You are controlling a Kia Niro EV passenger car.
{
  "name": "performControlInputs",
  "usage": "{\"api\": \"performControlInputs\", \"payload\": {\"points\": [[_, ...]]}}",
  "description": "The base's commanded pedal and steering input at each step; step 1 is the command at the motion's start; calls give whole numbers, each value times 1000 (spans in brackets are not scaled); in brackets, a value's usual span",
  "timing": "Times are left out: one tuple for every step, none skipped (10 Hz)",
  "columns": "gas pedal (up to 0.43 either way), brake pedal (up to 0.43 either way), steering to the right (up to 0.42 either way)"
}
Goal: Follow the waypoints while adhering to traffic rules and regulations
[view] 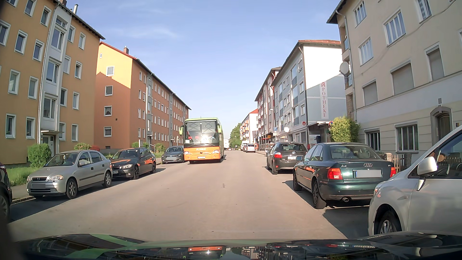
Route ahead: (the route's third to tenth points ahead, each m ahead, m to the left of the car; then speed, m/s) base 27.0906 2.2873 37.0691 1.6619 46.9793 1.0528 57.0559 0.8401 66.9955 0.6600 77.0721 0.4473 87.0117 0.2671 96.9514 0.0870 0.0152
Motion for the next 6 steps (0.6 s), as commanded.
{"api": "performControlInputs", "payload": {"points": [[0, 329, -30], [0, 329, -30], [0, 329, -30], [0, 335, -30], [0, 335, -30], [0, 329, -30]]}}
